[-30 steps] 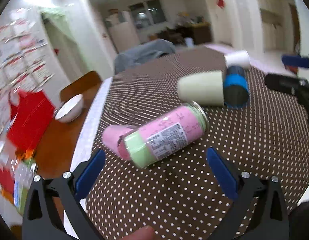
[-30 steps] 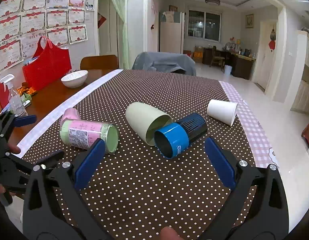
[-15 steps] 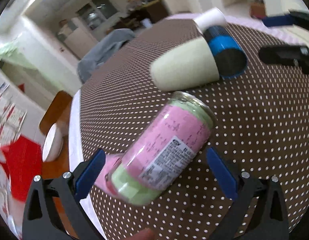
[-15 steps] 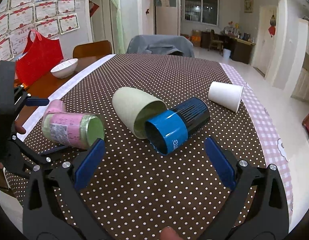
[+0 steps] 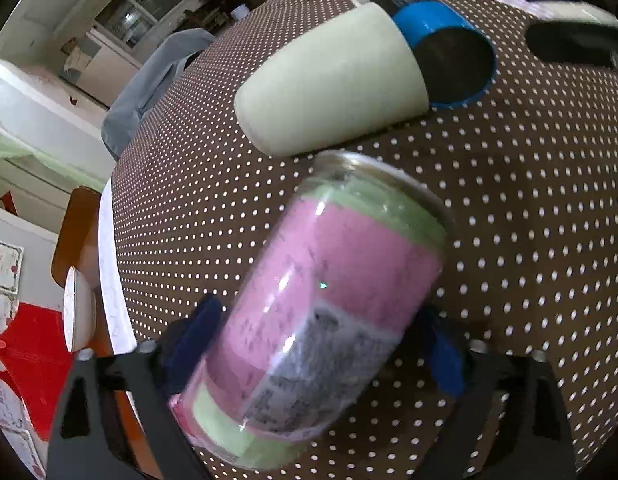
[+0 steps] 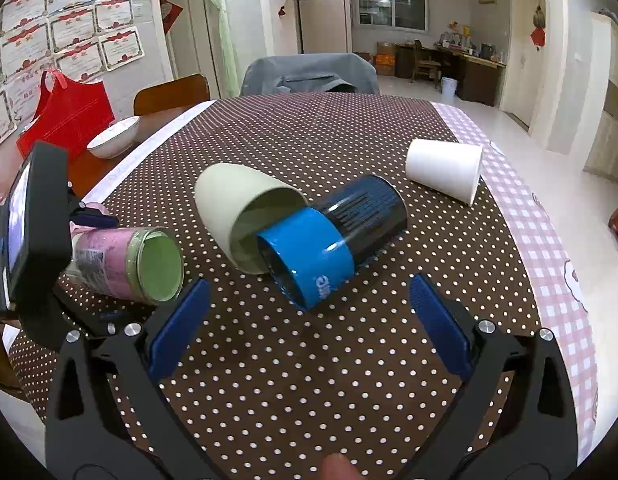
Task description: Flip cup upside down
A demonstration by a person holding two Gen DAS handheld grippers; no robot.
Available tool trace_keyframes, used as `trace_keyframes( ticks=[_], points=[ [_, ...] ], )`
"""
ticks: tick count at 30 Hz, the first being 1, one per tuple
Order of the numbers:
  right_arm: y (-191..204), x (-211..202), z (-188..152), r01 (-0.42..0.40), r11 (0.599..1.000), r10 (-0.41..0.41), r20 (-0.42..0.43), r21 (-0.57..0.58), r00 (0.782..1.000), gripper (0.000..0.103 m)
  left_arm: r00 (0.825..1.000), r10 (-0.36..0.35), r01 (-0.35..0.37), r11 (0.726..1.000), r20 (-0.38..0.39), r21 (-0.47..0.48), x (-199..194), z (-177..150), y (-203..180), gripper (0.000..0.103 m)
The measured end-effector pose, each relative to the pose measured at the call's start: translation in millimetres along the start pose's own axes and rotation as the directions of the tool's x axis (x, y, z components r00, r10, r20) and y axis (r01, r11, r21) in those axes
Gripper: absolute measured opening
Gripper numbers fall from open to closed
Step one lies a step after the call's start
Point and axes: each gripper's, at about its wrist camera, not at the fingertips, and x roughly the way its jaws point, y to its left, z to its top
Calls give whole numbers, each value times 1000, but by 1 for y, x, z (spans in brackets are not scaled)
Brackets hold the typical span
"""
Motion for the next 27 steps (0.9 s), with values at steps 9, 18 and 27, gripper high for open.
trace_keyframes(
  ticks=[9,18,27],
  points=[
    [-17,-10,-10,-1,999,0,14,38,1000,97,999,1,2,998,33,-65,-18,-1,-25,76],
    [-30,-49,-24,5,999,-9,70,53,998,97,992,-17,42,977,122,-209,-67,-14,-57,74],
    [-46,-86,-36,14,996,-24,121,82,992,97,964,-112,181,940,243,-288,-116,-20,-87,74]
  ],
)
